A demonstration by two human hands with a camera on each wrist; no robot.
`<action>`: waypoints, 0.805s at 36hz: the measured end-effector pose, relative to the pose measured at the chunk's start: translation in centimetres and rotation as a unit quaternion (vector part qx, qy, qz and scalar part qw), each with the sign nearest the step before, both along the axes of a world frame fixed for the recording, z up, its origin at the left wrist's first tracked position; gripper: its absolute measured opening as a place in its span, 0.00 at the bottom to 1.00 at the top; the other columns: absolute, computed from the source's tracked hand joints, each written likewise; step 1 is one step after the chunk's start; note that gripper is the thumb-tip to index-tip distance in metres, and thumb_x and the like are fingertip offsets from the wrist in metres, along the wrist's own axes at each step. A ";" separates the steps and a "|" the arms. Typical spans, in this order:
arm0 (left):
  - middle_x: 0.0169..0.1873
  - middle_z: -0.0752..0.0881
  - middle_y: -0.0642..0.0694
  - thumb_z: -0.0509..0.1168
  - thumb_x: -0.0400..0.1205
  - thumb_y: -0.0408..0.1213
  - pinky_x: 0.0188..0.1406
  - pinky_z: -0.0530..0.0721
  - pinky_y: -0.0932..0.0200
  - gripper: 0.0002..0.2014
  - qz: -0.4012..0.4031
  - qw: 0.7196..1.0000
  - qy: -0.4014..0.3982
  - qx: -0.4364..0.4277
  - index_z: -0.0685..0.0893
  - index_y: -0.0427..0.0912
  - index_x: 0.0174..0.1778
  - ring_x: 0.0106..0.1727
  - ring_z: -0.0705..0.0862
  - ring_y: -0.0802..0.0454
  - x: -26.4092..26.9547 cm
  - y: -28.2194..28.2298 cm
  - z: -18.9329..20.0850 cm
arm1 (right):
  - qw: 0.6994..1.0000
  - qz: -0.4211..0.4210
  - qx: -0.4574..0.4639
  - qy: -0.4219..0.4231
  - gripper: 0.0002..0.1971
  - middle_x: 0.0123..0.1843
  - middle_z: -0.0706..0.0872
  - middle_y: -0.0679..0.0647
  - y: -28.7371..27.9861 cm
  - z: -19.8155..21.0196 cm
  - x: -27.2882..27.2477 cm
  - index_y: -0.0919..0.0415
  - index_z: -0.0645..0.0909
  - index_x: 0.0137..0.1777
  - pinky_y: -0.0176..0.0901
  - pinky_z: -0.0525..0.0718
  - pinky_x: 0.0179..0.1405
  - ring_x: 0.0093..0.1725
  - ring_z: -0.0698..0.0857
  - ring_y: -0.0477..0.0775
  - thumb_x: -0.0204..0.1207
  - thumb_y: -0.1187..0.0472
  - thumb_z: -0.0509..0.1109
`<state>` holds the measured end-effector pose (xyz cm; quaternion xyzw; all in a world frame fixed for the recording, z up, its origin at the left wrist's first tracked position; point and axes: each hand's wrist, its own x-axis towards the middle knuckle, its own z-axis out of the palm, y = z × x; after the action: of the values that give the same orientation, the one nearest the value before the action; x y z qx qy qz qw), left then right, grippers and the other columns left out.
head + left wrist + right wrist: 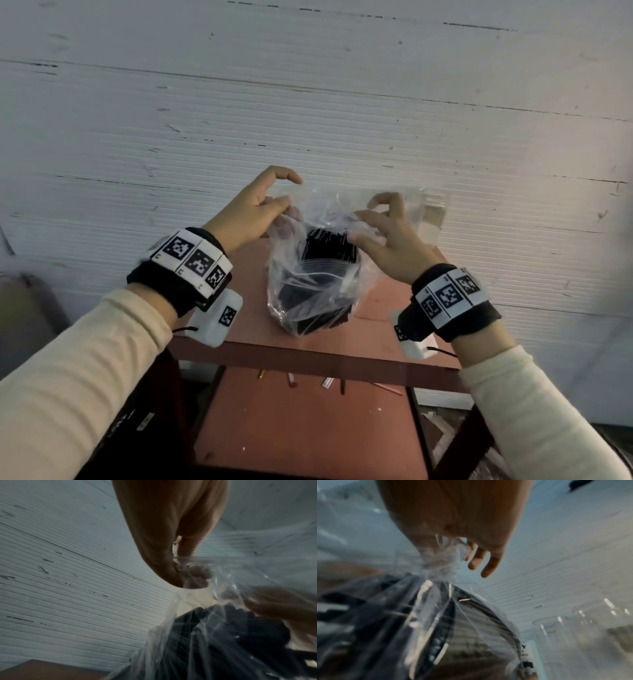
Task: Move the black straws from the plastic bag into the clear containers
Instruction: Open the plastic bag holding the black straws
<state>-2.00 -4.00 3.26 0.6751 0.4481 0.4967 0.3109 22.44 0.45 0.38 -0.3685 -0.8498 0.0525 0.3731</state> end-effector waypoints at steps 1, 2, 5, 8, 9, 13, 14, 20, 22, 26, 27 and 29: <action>0.40 0.90 0.44 0.56 0.89 0.32 0.35 0.87 0.52 0.16 -0.007 1.000 -0.003 -0.005 0.79 0.62 0.55 0.35 0.89 0.48 0.1 0.1 0.0 | 0.999 0.005 0.034 -0.004 0.17 0.62 0.63 0.52 0.0 -0.3 0.1 0.63 0.82 0.65 0.42 0.73 0.59 0.55 0.75 0.54 0.80 0.56 0.70; 0.38 0.89 0.45 0.55 0.90 0.31 0.29 0.86 0.56 0.17 -0.012 1.000 -0.008 -0.011 0.79 0.62 0.55 0.31 0.87 0.49 0.3 0.1 0.0 | 0.998 0.010 0.062 -0.003 0.16 0.62 0.64 0.52 0.1 -0.5 0.1 0.64 0.83 0.63 0.41 0.73 0.58 0.55 0.74 0.52 0.79 0.56 0.70; 0.35 0.85 0.46 0.52 0.89 0.27 0.25 0.79 0.60 0.21 -0.014 0.999 -0.019 -0.029 0.80 0.62 0.53 0.26 0.81 0.52 0.7 0.6 0.0 | 0.995 0.018 0.094 0.021 0.15 0.60 0.70 0.48 -0.1 -0.6 0.1 0.63 0.81 0.62 0.34 0.73 0.54 0.53 0.74 0.41 0.79 0.59 0.72; 0.33 0.83 0.48 0.51 0.88 0.26 0.30 0.68 0.56 0.25 -0.013 1.000 -0.007 -0.026 0.80 0.65 0.49 0.27 0.73 0.50 0.7 1.2 -0.4 | 0.996 0.049 0.065 0.046 0.16 0.53 0.77 0.39 -0.3 -0.4 0.1 0.59 0.72 0.64 0.33 0.79 0.52 0.49 0.80 0.41 0.79 0.60 0.71; 0.31 0.82 0.51 0.51 0.87 0.25 0.29 0.67 0.55 0.25 -0.006 1.000 0.004 -0.021 0.80 0.65 0.47 0.27 0.73 0.51 0.7 1.2 -0.5 | 0.996 0.053 0.051 0.044 0.15 0.50 0.79 0.38 -0.3 -0.3 0.0 0.58 0.71 0.64 0.34 0.81 0.49 0.46 0.82 0.41 0.81 0.60 0.70; 0.34 0.79 0.54 0.56 0.86 0.36 0.42 0.73 0.49 0.13 0.004 0.999 0.040 -0.012 0.81 0.60 0.48 0.35 0.74 0.51 1.1 1.0 -0.6 | 0.998 0.038 0.040 0.030 0.04 0.39 0.87 0.51 0.4 -0.7 -0.1 0.59 0.75 0.57 0.53 0.84 0.39 0.35 0.86 0.56 0.85 0.61 0.62; 0.40 0.79 0.52 0.58 0.84 0.45 0.48 0.74 0.49 0.06 -0.005 0.998 0.065 -0.022 0.80 0.57 0.50 0.40 0.76 0.52 1.2 0.9 -0.6 | 0.999 0.029 0.033 0.032 0.03 0.37 0.86 0.53 0.7 -0.8 -0.2 0.59 0.76 0.54 0.54 0.83 0.37 0.34 0.83 0.60 0.85 0.61 0.61; 0.72 0.76 0.56 0.73 0.76 0.55 0.71 0.75 0.45 0.27 -0.016 0.967 0.253 -0.040 0.70 0.76 0.69 0.66 0.79 0.53 -0.2 1.1 -2.7 | 0.991 0.007 -0.089 0.102 0.05 0.29 0.76 0.51 1.6 -1.2 -0.2 0.55 0.71 0.50 0.36 0.72 0.27 0.24 0.72 0.44 0.86 0.65 0.57; 0.83 0.59 0.64 0.67 0.83 0.49 0.80 0.67 0.45 0.31 -0.060 0.966 0.242 -0.062 0.61 0.80 0.76 0.82 0.64 0.55 -0.7 1.1 -3.1 | 0.983 0.014 -0.130 0.131 0.06 0.30 0.75 0.57 1.6 -1.4 0.1 0.54 0.68 0.54 0.36 0.70 0.22 0.23 0.70 0.47 0.86 0.67 0.56; 0.75 0.64 0.80 0.60 0.88 0.37 0.74 0.74 0.40 0.29 -0.081 0.981 0.135 -0.109 0.68 0.82 0.71 0.81 0.67 0.53 -0.7 0.8 -3.8 | 0.977 0.014 -0.112 0.183 0.14 0.47 0.79 0.55 1.5 -1.5 0.2 0.46 0.67 0.53 0.34 0.78 0.24 0.27 0.76 0.49 0.83 0.69 0.61; 0.73 0.73 0.73 0.60 0.88 0.36 0.70 0.76 0.33 0.25 -0.067 0.983 0.127 -0.111 0.77 0.77 0.68 0.75 0.76 0.44 -0.5 0.8 -3.8 | 0.978 0.001 -0.099 0.181 0.15 0.50 0.78 0.56 1.7 -1.6 0.2 0.43 0.69 0.50 0.32 0.80 0.28 0.31 0.78 0.48 0.82 0.68 0.63; 0.64 0.85 0.63 0.58 0.89 0.35 0.56 0.79 0.29 0.19 -0.043 0.983 0.133 -0.118 0.87 0.67 0.59 0.54 0.82 0.35 0.0 1.0 -3.8 | 0.983 -0.032 -0.081 0.160 0.16 0.52 0.79 0.57 2.1 -2.0 0.2 0.39 0.74 0.43 0.37 0.83 0.37 0.38 0.79 0.49 0.81 0.66 0.64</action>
<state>-2.01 -2.99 -0.56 0.7119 0.5118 0.3325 0.3475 22.62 2.53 -1.59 -0.4111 -0.7601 0.1676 0.4745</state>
